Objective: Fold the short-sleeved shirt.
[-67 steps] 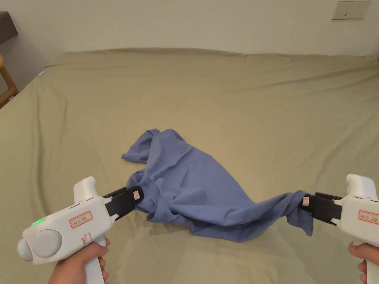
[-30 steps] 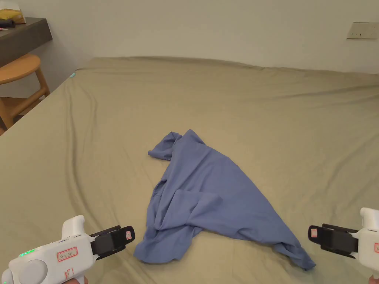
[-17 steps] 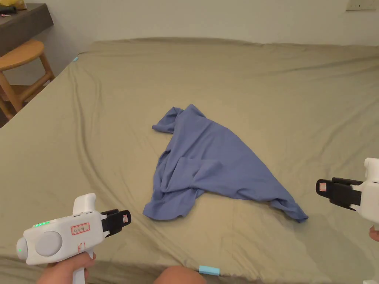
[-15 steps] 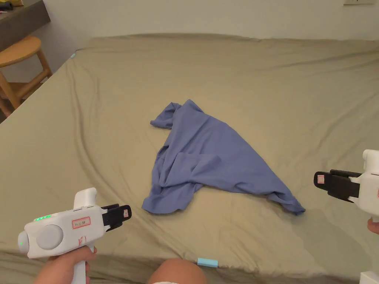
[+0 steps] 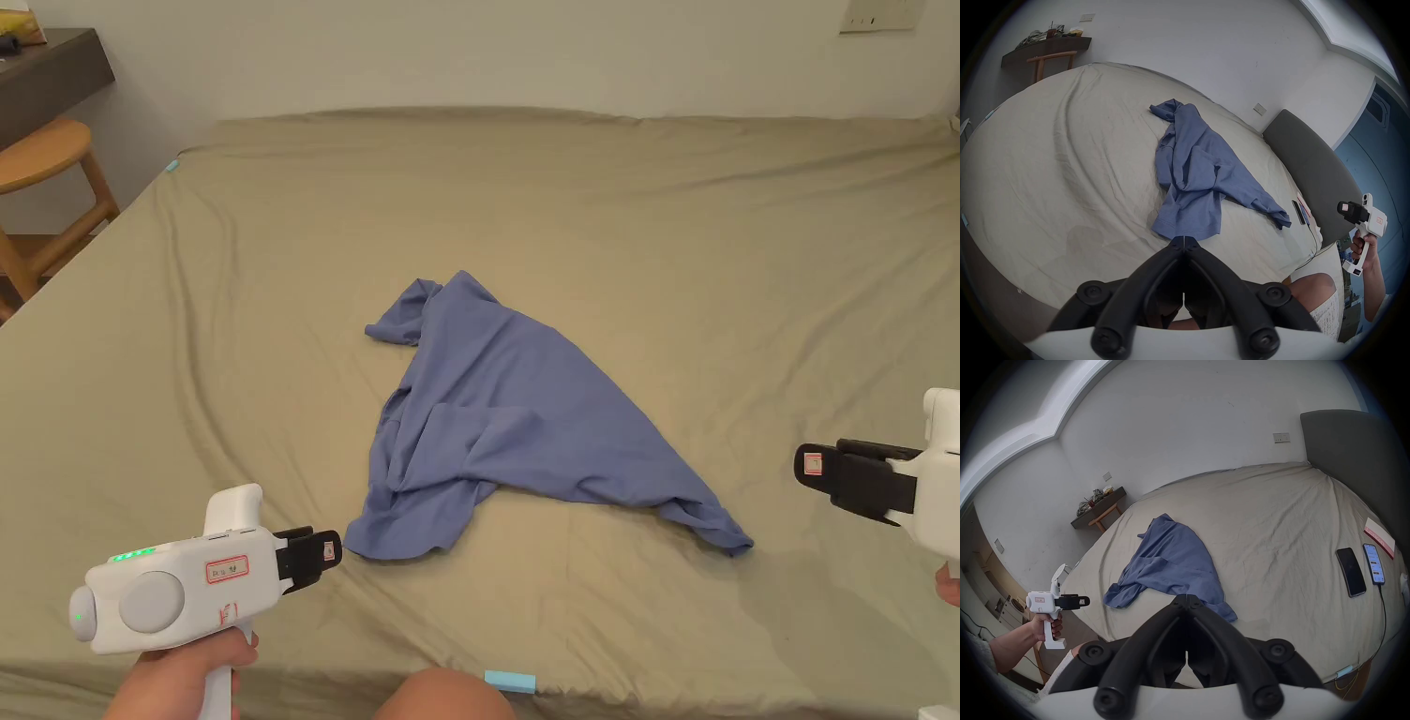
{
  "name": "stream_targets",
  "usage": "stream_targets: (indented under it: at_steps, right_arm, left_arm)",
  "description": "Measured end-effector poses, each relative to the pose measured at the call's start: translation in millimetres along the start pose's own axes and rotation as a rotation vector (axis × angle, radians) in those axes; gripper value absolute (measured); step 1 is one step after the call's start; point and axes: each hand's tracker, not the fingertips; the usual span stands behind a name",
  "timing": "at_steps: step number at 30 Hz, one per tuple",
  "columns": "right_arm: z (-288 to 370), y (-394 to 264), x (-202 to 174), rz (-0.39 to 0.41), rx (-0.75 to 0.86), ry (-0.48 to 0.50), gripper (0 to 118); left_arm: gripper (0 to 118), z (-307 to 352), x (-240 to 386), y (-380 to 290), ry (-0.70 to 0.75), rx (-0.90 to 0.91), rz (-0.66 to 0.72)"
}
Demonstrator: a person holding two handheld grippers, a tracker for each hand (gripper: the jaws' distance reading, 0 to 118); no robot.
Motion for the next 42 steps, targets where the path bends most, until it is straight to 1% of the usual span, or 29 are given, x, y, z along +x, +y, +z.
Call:
stream_targets:
  at_steps: [10, 13, 17, 18, 20, 21, 22, 26, 30, 33, 34, 35, 36, 37, 38, 40, 41, 42]
  right_arm:
    - [-3.7, 0.6, 6.3, -0.009, -0.007, -0.008, 0]
    - [-6.3, 0.7, 8.3, -0.014, -0.009, -0.01, 0]
    - [-11.5, -0.8, 10.5, -0.022, -0.017, -0.008, 0]
    - [-13.4, -1.4, 11.3, -0.023, -0.02, -0.009, 0]
    - [-16.9, -2.7, 13.3, -0.025, -0.026, -0.013, 0]
    - [-19.1, -3.2, 14.8, -0.029, -0.03, -0.013, 0]
    - [-21.5, -3.7, 16.4, -0.034, -0.032, -0.015, 0]
    - [-28.9, -4.8, 20.5, -0.045, -0.039, -0.019, 0]
    - [-36.7, -4.0, 24.3, -0.053, -0.046, -0.024, 0]
    - [-42.1, -2.5, 26.2, -0.058, -0.05, -0.024, 0]
    - [-43.9, -2.0, 26.6, -0.058, -0.05, -0.025, 0]
    - [-45.3, -1.5, 27.4, -0.059, -0.05, -0.023, 0]
    - [-46.7, -1.0, 28.1, -0.062, -0.05, -0.023, 0]
    - [-48.9, -0.7, 29.1, -0.064, -0.051, -0.024, 0]
    - [-50.2, -0.6, 29.8, -0.064, -0.051, -0.025, 0]
    - [-51.8, -0.5, 31.7, -0.071, -0.05, -0.023, 0]
    - [-52.9, -0.9, 32.2, -0.072, -0.053, -0.023, 0]
    - [-53.5, -1.3, 32.2, -0.071, -0.055, -0.025, 0]
  left_arm:
    - [0, -9.4, 0.6, 8.4, 0.006, -0.014, -0.028]
    - [0, -16.1, 2.9, 12.8, 0.015, -0.03, -0.064]
    - [0, -29.7, 7.1, 17.0, 0.059, -0.05, -0.15]
    - [7, -33.8, 6.4, 18.3, 0.062, -0.047, -0.152]
    - [42, -43.5, 7.8, 21.2, 0.067, -0.066, -0.192]
    - [55, -48.9, 8.7, 22.7, 0.063, -0.089, -0.205]
    - [63, -55.8, 9.0, 24.0, 0.058, -0.11, -0.216]
    - [64, -75.2, 12.6, 28.9, 0.095, -0.118, -0.244]
    - [64, -93.2, 8.5, 32.9, 0.105, -0.136, -0.22]
    - [64, -103.4, 13.1, 32.3, 0.094, -0.167, -0.23]
    - [63, -107.0, 12.6, 31.8, 0.087, -0.175, -0.233]
    - [59, -110.0, 12.7, 31.8, 0.084, -0.181, -0.231]
    - [52, -112.4, 12.8, 31.9, 0.079, -0.19, -0.225]
    - [36, -115.3, 13.3, 32.1, 0.077, -0.197, -0.227]
    - [22, -116.6, 13.7, 31.6, 0.079, -0.198, -0.228]
    - [5, -118.6, 13.3, 32.7, 0.082, -0.194, -0.218]
    - [2, -118.6, 12.2, 33.8, 0.079, -0.188, -0.208]
    - [2, -118.0, 11.1, 34.6, 0.074, -0.183, -0.194]
